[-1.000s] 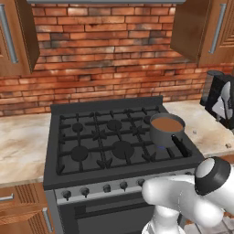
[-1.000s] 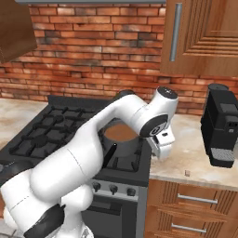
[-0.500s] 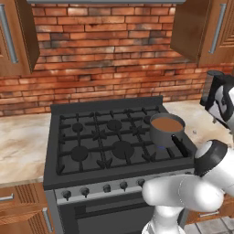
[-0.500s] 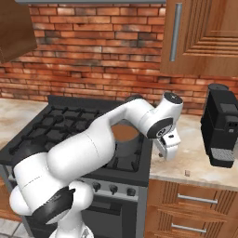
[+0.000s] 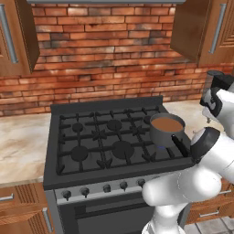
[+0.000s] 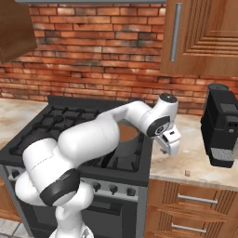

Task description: Pick up the sugar cube(s) and place them in the saucepan with hot chocolate.

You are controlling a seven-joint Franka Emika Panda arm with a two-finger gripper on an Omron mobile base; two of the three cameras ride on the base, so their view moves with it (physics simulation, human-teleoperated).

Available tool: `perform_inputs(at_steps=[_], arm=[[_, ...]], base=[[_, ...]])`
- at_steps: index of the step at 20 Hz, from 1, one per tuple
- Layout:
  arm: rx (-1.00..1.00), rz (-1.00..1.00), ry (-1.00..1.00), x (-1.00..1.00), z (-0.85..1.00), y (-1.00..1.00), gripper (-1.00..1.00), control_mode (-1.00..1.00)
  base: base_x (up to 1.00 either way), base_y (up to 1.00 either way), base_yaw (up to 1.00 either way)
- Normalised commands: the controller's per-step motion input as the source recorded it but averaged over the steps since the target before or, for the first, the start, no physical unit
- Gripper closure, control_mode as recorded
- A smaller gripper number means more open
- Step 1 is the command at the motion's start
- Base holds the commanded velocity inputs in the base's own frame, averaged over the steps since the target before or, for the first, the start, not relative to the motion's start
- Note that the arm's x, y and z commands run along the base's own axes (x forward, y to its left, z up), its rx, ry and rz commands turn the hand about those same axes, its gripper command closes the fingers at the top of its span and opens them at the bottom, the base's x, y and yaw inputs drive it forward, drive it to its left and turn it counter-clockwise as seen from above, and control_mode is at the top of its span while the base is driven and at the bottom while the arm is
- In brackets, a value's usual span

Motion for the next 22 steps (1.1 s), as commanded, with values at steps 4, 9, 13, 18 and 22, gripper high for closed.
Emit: perform_inputs(at_steps=[4, 9, 13, 18, 22], arm=[[-0.17, 0.14, 0.0, 0.33, -0.23, 0.0, -1.0, -1.0], [-0.13, 0.13, 0.0, 0.24, -0.14, 0.0, -1.0, -1.0], [-0.02, 0.08, 0.0, 0.05, -0.09, 0.0, -1.0, -1.0], [0.0, 0.07, 0.0, 0.04, -0.12, 0.0, -1.0, -1.0], [0.06, 0.07, 0.0, 0.07, -0.15, -0.03, -1.0, -1.0]], base=[[0.0, 0.0, 0.0], [0.0, 0.0, 0.0], [0.0, 0.0, 0.0], [0.0, 0.0, 0.0], [0.0, 0.0, 0.0]])
